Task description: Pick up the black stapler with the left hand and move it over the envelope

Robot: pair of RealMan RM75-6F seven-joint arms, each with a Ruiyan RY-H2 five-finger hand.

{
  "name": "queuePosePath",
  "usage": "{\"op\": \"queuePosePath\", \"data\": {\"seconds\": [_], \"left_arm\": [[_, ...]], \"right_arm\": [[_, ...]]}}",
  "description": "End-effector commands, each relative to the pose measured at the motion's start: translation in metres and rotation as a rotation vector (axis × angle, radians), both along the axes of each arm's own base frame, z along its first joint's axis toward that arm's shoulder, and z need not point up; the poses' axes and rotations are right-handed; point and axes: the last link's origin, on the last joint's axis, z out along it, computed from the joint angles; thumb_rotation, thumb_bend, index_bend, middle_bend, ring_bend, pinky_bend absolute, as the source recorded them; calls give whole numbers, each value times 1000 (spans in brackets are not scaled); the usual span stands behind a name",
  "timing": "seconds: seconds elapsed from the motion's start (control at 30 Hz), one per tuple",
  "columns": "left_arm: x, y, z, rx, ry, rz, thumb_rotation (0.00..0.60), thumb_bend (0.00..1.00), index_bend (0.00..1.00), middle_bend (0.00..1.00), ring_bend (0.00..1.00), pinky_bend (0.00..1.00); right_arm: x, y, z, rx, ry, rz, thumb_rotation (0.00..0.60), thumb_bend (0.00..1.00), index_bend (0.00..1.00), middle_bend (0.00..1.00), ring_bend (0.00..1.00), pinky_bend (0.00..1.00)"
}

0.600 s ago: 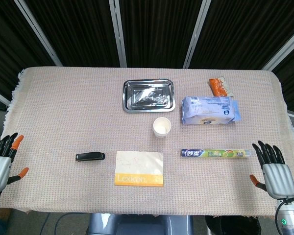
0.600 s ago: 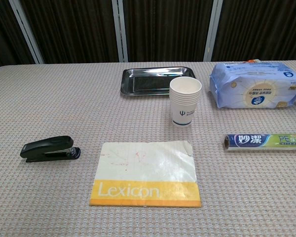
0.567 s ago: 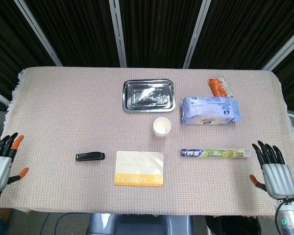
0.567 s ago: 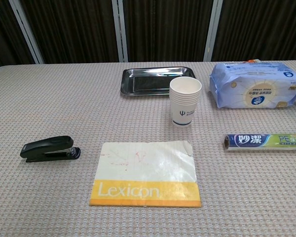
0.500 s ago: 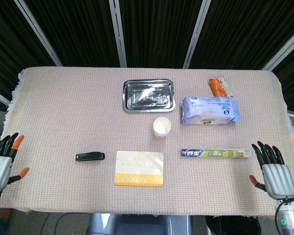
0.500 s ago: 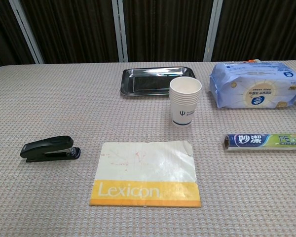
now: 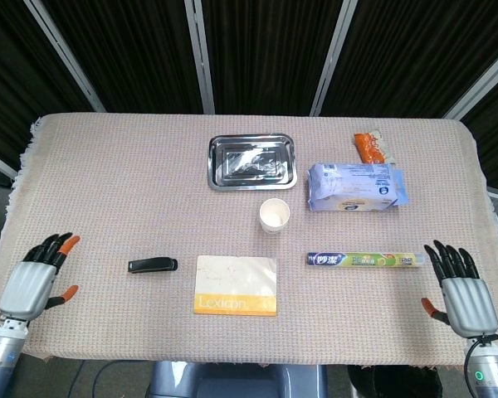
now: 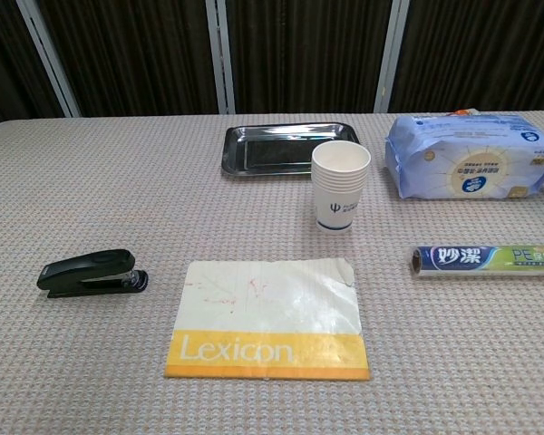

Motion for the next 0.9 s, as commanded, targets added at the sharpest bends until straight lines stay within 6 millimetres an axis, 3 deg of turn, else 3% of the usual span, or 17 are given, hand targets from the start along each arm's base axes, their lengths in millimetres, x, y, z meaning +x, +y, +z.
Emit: {"op": "queuePosePath", "data": {"seconds": [0.03, 0.23, 0.43, 0.63, 0.9], "left_arm": [[15, 8, -25, -15, 0, -55, 600, 209, 207, 158, 137, 315], [28, 21, -55, -15, 44, -97, 600, 210, 232, 192, 175, 371], [29, 36, -83, -36, 81, -74, 600, 212, 246, 201, 184, 370], [31, 45, -106, -91, 93, -58, 600, 218, 254, 204, 188, 370], [36, 57, -130, -140, 87, -53, 600, 265, 340, 234, 209, 375]], "right_arm": [[1, 0, 0, 5, -6, 3, 600, 185, 0, 0, 0, 0], [1, 1, 6, 7, -46, 8, 600, 185, 0, 0, 0, 0], [1, 3, 12, 7, -65, 19, 600, 185, 0, 0, 0, 0], [1, 3, 13, 7, -74, 21, 600, 185, 0, 0, 0, 0], [1, 4, 14, 12, -78, 26, 600, 185, 0, 0, 0, 0]]}}
